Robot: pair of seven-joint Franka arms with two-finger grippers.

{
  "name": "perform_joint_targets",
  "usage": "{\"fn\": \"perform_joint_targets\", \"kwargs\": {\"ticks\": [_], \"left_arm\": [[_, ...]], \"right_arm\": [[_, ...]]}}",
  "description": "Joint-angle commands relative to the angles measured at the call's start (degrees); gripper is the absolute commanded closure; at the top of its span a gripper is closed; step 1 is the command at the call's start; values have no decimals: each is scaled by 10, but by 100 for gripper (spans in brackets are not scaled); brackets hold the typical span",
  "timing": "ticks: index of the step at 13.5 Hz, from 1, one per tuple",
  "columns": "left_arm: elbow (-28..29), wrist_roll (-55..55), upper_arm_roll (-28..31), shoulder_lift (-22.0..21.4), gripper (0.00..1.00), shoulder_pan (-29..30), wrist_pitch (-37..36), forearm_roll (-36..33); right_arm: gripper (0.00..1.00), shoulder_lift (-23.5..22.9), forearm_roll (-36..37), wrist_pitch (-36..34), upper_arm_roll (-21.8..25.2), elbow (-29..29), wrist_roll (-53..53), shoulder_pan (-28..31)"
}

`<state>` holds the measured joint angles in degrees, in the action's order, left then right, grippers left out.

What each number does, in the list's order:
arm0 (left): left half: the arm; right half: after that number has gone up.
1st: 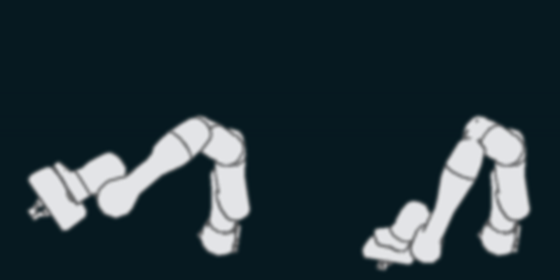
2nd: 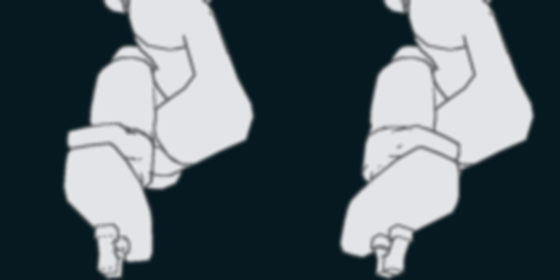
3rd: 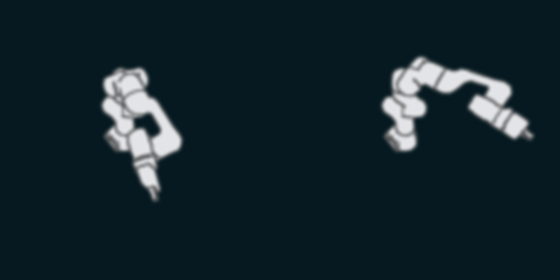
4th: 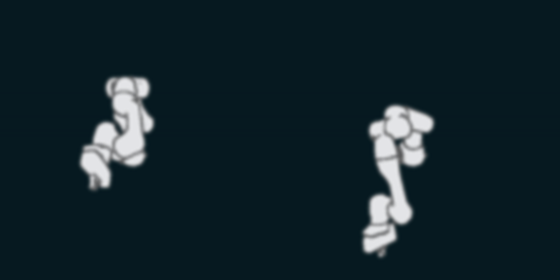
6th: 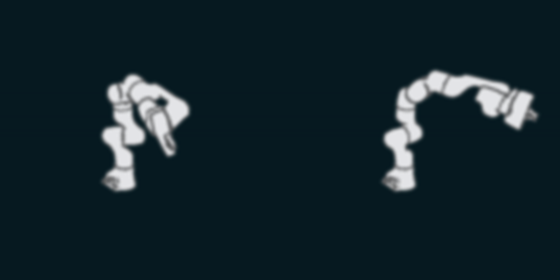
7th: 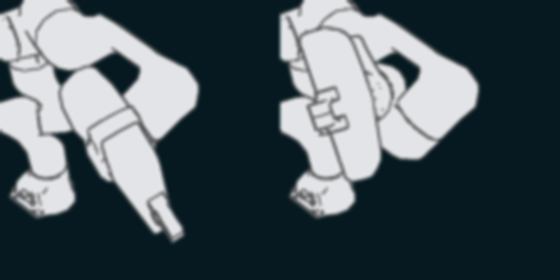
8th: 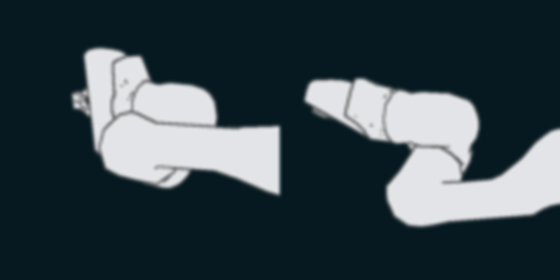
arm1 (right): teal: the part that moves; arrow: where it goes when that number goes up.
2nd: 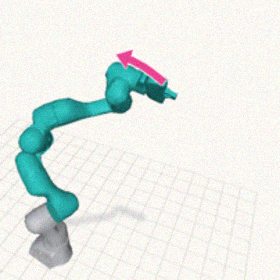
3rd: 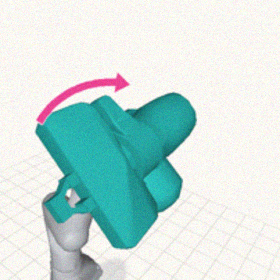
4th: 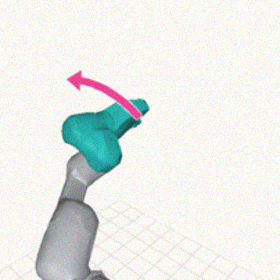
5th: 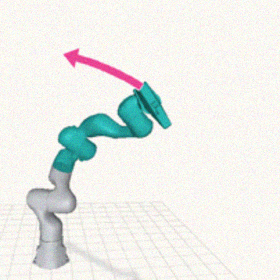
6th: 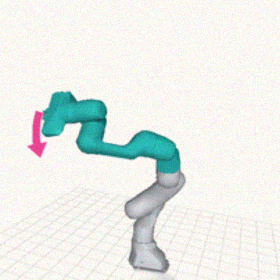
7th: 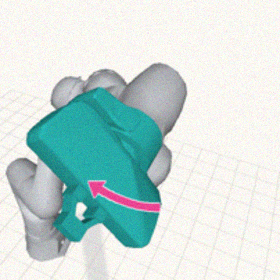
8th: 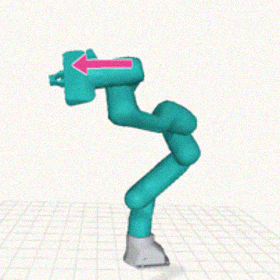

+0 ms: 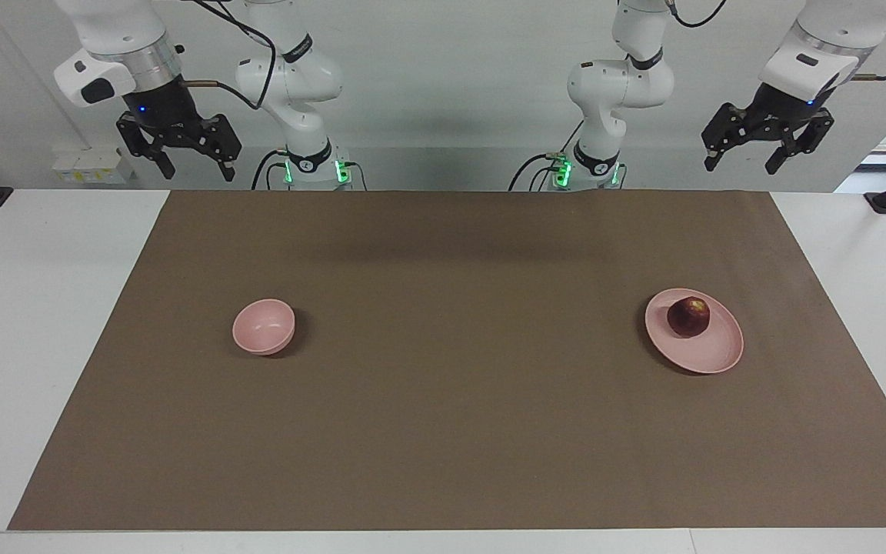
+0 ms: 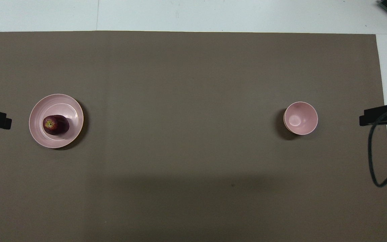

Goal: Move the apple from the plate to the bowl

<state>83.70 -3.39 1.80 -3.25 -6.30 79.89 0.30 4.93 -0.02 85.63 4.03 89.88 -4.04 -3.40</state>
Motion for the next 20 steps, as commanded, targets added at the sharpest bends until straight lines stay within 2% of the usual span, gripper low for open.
{"fn": "perform_joint_targets", "kwargs": {"ticks": [1,3,8,14,20], "left_arm": [[16,11,-7,-15,0,-13,3,-4],[33,2,-7,-25,0,-7,18,-3],[127,-15,1,-33,0,1,149,-3],[270,-19,1,-18,0,37,360,-3],[320,-34,1,22,0,55,459,-2]], "right_arm": [[0,10,-10,-1,-2,7,-10,3],[0,10,-10,-1,-2,8,-9,3],[0,10,-10,-1,-2,7,-9,3],[0,10,-10,0,-2,7,-9,3],[0,10,-10,0,-2,7,-9,3]]}}
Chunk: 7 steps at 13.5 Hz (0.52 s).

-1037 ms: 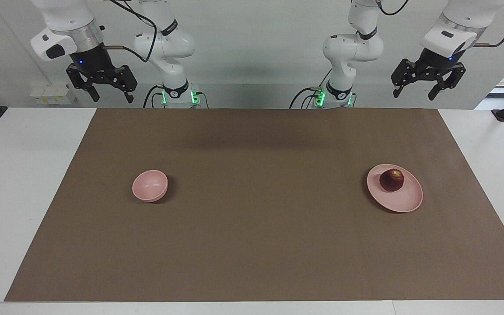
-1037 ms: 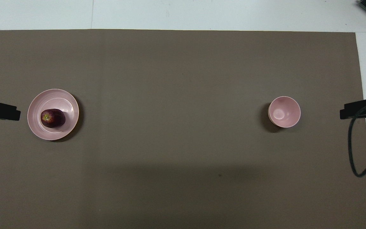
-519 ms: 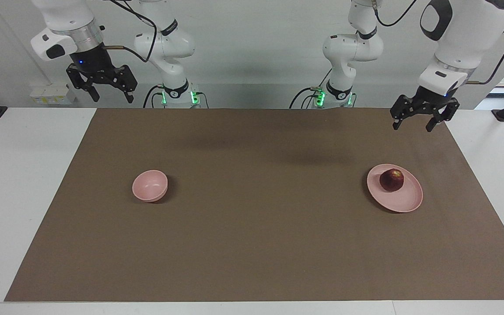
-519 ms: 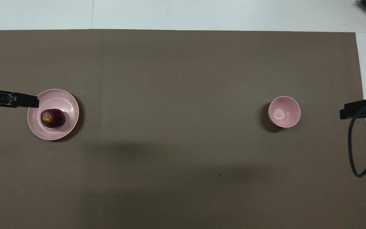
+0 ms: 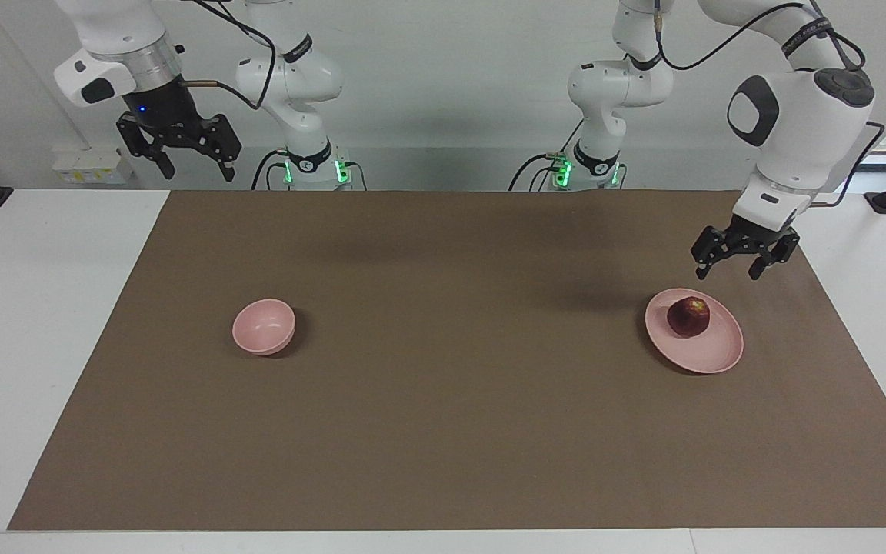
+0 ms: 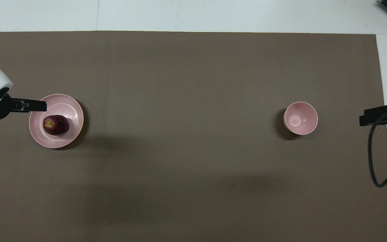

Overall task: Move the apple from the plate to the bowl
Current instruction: 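Reach the left gripper down over the apple and close on it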

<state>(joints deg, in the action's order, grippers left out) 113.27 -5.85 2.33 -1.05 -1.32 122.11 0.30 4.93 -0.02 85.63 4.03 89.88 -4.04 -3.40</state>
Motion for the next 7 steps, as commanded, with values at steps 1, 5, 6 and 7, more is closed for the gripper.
{"fn": "perform_joint_targets", "kwargs": {"ticks": [1,5,6,7], "left_arm": [[33,-9,-4,14,0,5,55,-2],[70,-9,-4,61,0,13,121,-2],[92,-9,-4,56,1,15,129,-2],[106,-9,-4,54,3,16,136,-2]], "right_arm": [[0,10,-10,-1,-2,7,-9,3],[0,10,-10,-1,-2,8,-9,3],[0,10,-10,-1,-2,8,-10,3],[0,10,-10,0,-2,8,-9,3]]}}
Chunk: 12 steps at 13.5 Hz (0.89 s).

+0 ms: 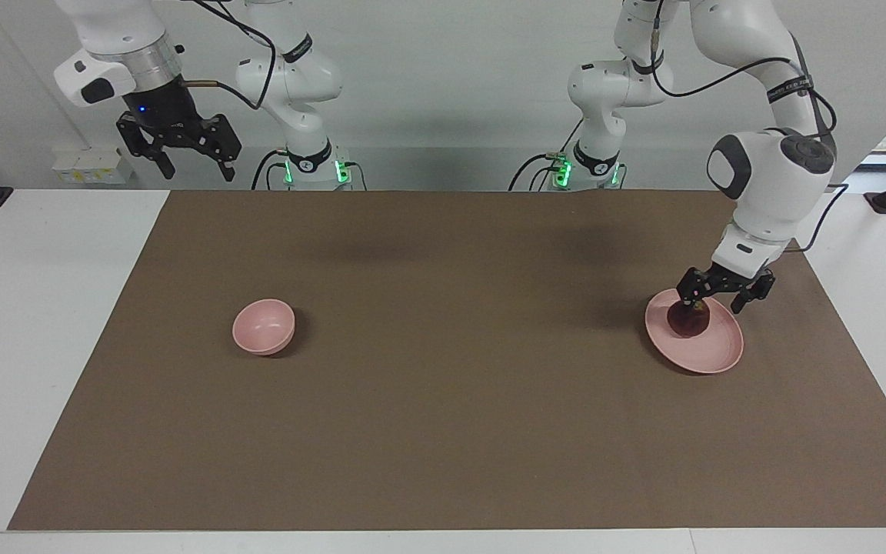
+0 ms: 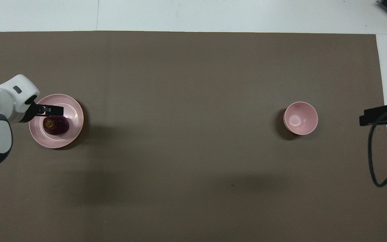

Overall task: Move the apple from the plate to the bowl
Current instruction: 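Reach the left gripper down over the apple and close on it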

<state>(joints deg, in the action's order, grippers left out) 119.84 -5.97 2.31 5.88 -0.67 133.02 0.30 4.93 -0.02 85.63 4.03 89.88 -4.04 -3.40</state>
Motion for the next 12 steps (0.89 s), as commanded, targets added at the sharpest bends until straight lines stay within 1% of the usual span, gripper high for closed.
{"fn": "perform_joint_targets", "kwargs": {"ticks": [1,3,5,7,8,9,10,11,12], "left_arm": [[43,-8,-4,-11,4,9,35,-2],[50,-8,-4,2,6,10,65,-2],[70,-8,-3,8,10,11,95,-2],[74,-8,-4,6,13,20,95,-2],[75,-8,-4,5,17,21,93,-2],[75,-10,-4,5,23,21,92,-2],[75,-11,-3,5,33,21,91,-2],[75,-14,-3,5,46,21,89,-2],[75,-26,-4,5,63,21,88,-2]], "right_arm": [[0,10,-10,-1,-2,8,-9,3],[0,10,-10,-1,-2,8,-9,3],[0,10,-10,-1,-2,8,-9,3],[0,10,-10,-1,-2,8,-9,3],[0,10,-10,-1,-2,7,-9,3],[0,10,-10,-1,-2,8,-9,3],[0,10,-10,-1,-2,7,-9,3],[0,10,-10,-1,-2,8,-9,3],[0,10,-10,-1,-2,8,-9,3]]}}
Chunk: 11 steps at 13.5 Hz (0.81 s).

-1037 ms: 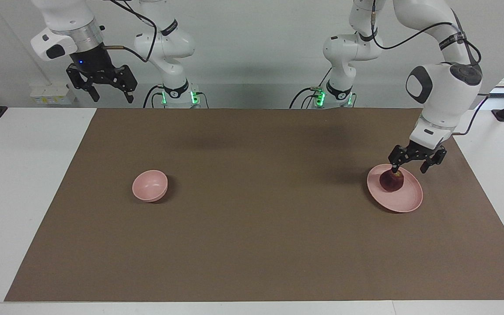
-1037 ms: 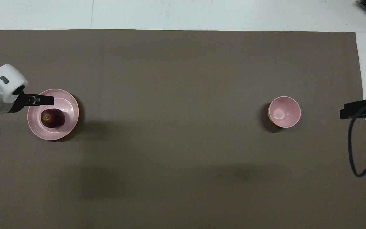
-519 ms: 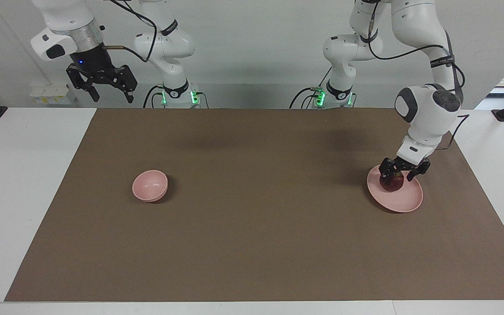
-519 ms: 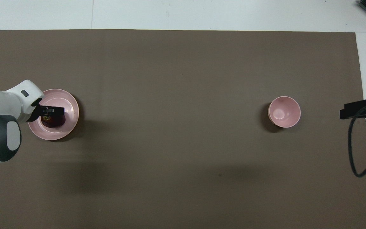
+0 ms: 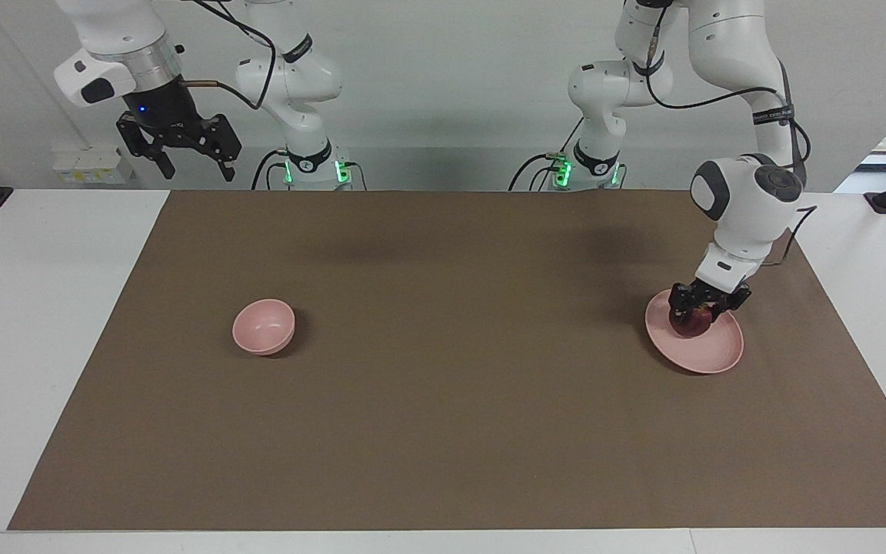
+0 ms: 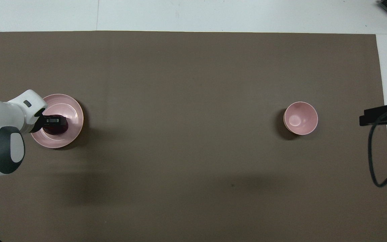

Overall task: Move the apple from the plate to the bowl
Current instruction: 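Reach the left gripper down over the apple and close on it, then lift the apple with the left gripper while the right gripper advances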

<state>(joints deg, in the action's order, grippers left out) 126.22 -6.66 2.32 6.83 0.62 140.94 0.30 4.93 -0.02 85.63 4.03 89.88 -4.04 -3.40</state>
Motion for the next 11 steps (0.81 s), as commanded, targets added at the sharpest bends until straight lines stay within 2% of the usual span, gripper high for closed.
{"fn": "perform_joint_targets", "kwargs": {"ticks": [1,2,3,9,11], "left_arm": [[11,-29,-4,-5,74,8,9,-2],[10,-31,-3,-4,92,10,9,-2],[7,-39,-4,-2,100,18,9,-2],[-39,-102,-8,-3,100,53,-3,1],[-64,-104,-11,-3,100,47,-36,64]], "right_arm": [[0,10,-10,0,-1,8,-10,3],[0,10,-10,-2,0,8,-12,4],[0,11,-10,-1,0,7,-10,7],[0,12,-10,2,-1,9,-4,3],[0,11,-10,12,-2,9,-4,2]]}}
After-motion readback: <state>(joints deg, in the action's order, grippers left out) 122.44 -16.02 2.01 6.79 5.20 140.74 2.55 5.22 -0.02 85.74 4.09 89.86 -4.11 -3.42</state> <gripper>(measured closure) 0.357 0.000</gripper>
